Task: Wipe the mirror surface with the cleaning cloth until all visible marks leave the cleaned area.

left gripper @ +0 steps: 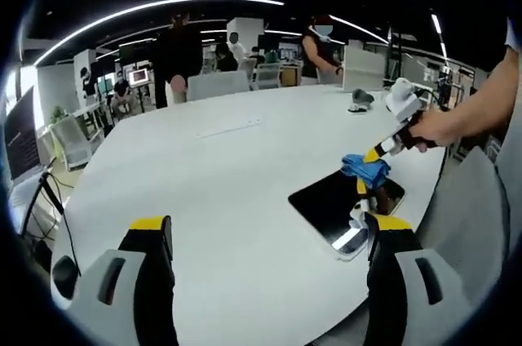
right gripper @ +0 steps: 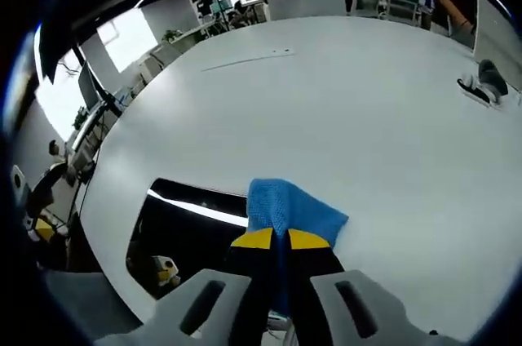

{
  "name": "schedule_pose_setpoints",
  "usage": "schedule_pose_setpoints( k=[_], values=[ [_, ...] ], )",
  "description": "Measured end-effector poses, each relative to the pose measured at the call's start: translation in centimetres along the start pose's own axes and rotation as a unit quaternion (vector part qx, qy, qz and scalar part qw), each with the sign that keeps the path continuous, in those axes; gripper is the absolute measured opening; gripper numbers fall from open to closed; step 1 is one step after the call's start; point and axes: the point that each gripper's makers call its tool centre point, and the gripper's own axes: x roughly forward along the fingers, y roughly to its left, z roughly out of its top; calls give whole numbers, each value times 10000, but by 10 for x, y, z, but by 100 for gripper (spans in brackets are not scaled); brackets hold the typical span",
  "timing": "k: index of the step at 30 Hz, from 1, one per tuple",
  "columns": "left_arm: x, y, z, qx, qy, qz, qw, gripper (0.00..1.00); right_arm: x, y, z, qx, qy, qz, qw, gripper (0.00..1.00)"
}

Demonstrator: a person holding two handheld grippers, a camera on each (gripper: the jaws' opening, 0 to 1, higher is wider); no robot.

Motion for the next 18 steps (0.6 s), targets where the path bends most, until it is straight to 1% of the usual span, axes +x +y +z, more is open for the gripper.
schedule_pose_setpoints(
  k=[2,5,8,11,14,18],
  values=[
    [1,-2,-5,2,56,-16,10000,99,3,8,-3,-140,84,139,9998,0],
    [1,-2,-8,-5,86,-28,10000,99,8,7,-7,-106,95,25,9999,0],
    [0,-1,-9,3,97,-24,9999,99,7,8,-6,-134,77,-39,9999,0],
    [0,4,-9,-34,84,-1,10000,99,6,8,-6,66,108,-83,9999,0],
    [1,6,-6,-98,52,28,9999,99,7,9,-6,54,124,-90,9999,0],
    [4,4,-3,-96,12,-36,9999,99,7,9,-5,56,124,-120,9998,0]
  ],
)
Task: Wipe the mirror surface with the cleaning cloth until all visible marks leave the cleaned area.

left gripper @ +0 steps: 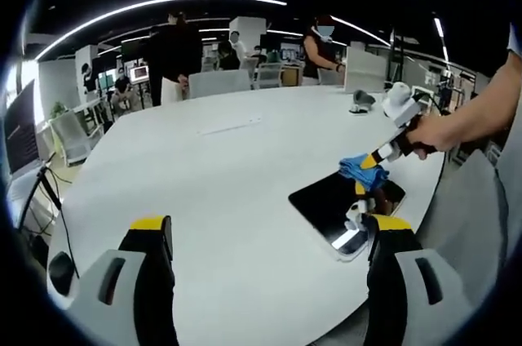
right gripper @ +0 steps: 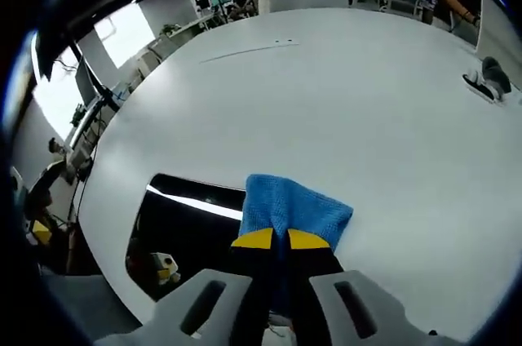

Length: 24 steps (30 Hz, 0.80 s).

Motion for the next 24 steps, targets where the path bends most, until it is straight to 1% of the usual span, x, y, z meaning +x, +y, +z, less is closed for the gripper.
schedule_pose_setpoints(
  k=[5,8,10,12,17,20,24],
  values=[
    [4,-1,2,-15,-27,-73,10000,99,0,3,1,60,12,-9,10000,0],
    [5,0,1,-2,-17,-115,9999,99,5,15,2,26,34,51,10000,0],
    [6,3,0,-6,-6,-167,9999,99,7,20,2,-53,24,6,10000,0],
    [5,4,0,-6,-6,-215,9998,99,9,24,4,5,35,-1,10000,0],
    [5,9,-3,-16,21,-281,9996,99,12,34,6,-7,97,-1,10000,0],
    [5,9,-6,-46,39,-328,9994,99,13,38,8,-27,104,-36,9999,0],
    [4,7,-6,-33,53,-423,9991,99,17,48,10,-5,137,3,9999,0]
  ],
)
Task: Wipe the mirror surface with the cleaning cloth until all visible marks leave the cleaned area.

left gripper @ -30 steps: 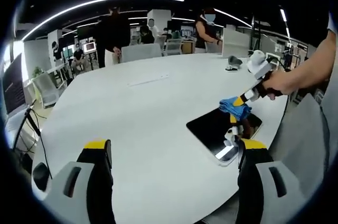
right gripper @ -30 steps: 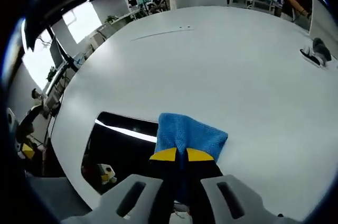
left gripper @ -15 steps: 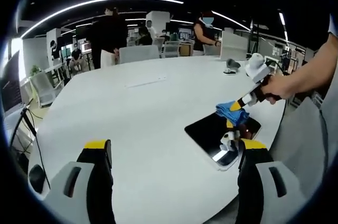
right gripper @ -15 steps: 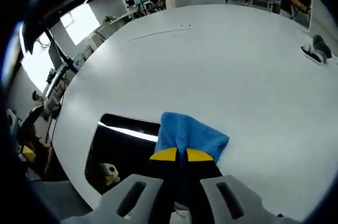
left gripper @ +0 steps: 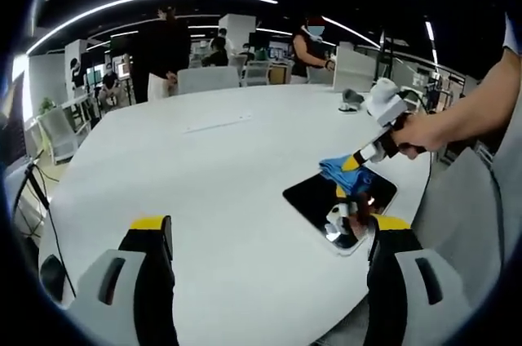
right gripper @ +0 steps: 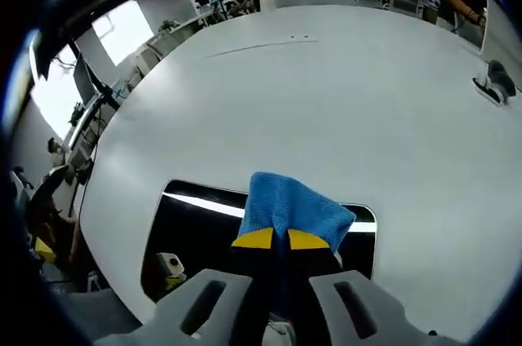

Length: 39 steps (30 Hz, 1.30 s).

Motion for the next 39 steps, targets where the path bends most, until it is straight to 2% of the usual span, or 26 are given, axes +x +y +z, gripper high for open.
schedule_pose_setpoints(
  k=[5,13,20,27,28,30,33,37,39],
  values=[
    [-2,1,-3,-125,26,-4,9999,99,5,19,0,-99,63,91,9999,0],
    [-8,2,-5,-117,1,-12,9999,99,16,55,5,-299,161,248,9991,0],
    [-11,6,-9,-125,56,36,9999,99,22,67,8,-339,178,319,9988,0],
    [-13,2,2,-157,0,5,9999,99,30,92,9,-551,216,487,9971,0],
    [-13,2,3,-165,-10,8,9999,99,32,99,10,-547,218,613,9964,0],
    [-13,1,5,-120,1,1,9999,99,35,103,13,-672,214,576,9958,0],
    [-13,1,5,-23,67,-19,10000,99,35,101,13,-573,224,560,9965,0],
    [-9,4,8,-24,57,-6,10000,99,34,101,12,-766,174,564,9953,0],
    [-7,4,10,-21,45,-9,10000,99,33,101,12,-726,185,562,9956,0]
  ],
)
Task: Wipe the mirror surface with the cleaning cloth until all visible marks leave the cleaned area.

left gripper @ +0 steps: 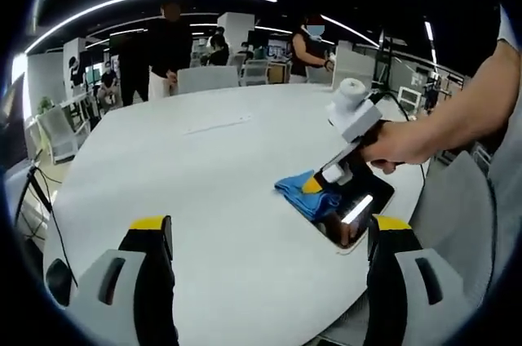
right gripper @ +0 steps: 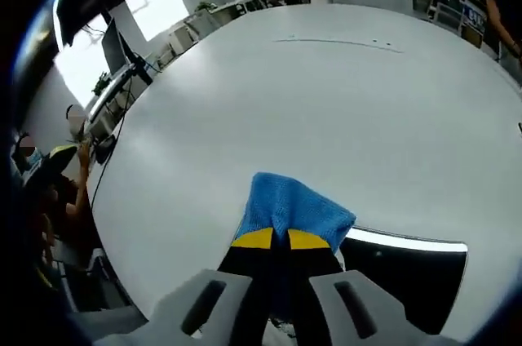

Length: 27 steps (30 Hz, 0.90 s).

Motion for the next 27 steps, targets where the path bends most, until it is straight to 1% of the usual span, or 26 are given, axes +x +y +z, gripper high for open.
schedule_pose_setpoints(
  k=[2,9,15,20,22,27],
  values=[
    [2,0,1,20,13,-3,10000,99,0,0,-1,40,22,13,10000,0],
    [6,-2,2,44,42,-1,10000,99,-6,6,-12,-32,104,103,9999,0],
    [8,-7,3,85,53,-16,9999,99,-11,12,-22,-4,174,172,9997,0],
    [6,-9,3,55,1,47,10000,99,-14,16,-28,-57,238,223,9995,0],
    [5,-11,2,58,4,58,10000,99,-16,20,-34,-47,314,313,9990,0],
    [1,-13,1,25,-10,120,9999,99,-17,21,-35,-107,261,256,9993,0]
  ],
)
